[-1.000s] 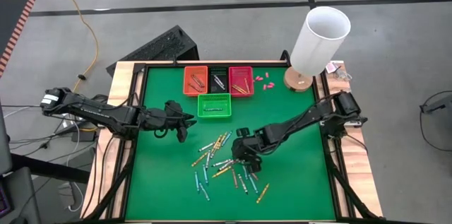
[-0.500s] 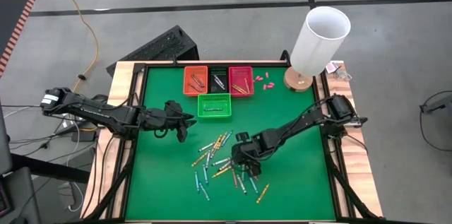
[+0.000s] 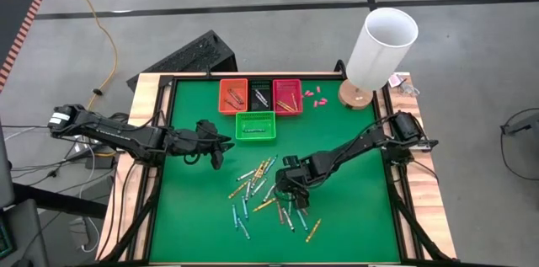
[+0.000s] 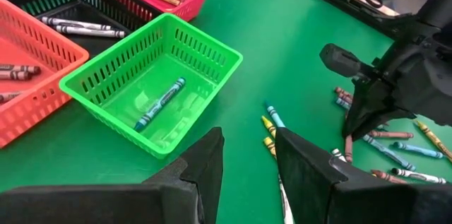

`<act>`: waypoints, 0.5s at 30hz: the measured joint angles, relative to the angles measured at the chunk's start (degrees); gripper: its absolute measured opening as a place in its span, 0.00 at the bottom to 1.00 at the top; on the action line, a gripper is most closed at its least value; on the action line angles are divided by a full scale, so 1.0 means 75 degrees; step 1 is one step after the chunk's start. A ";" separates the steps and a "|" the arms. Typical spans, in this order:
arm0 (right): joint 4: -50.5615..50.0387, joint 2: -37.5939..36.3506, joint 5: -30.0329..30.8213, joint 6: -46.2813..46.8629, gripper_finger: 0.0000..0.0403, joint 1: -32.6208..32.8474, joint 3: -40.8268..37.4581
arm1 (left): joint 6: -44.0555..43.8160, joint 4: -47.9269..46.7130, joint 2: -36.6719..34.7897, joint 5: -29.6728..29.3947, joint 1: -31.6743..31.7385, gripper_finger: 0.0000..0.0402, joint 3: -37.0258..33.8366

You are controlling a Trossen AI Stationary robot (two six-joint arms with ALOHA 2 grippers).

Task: Sort crayons
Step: Put a red crayon in the orange basket

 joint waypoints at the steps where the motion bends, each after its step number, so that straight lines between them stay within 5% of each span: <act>1: -0.0013 -0.0026 0.0003 0.0000 0.01 -0.0019 0.0000 | 0.0016 -0.0001 0.0000 0.0009 0.0000 0.30 0.0002; 10: -0.0101 -0.1072 0.0137 0.0015 0.01 -0.0403 -0.0006 | 0.0168 -0.0050 -0.0360 0.0256 0.0000 0.30 0.0002; 15: 0.0418 -0.1798 0.1333 0.0017 0.01 -0.0837 -0.0003 | 0.0375 -0.0488 -0.0928 -0.0040 0.0000 0.30 0.0002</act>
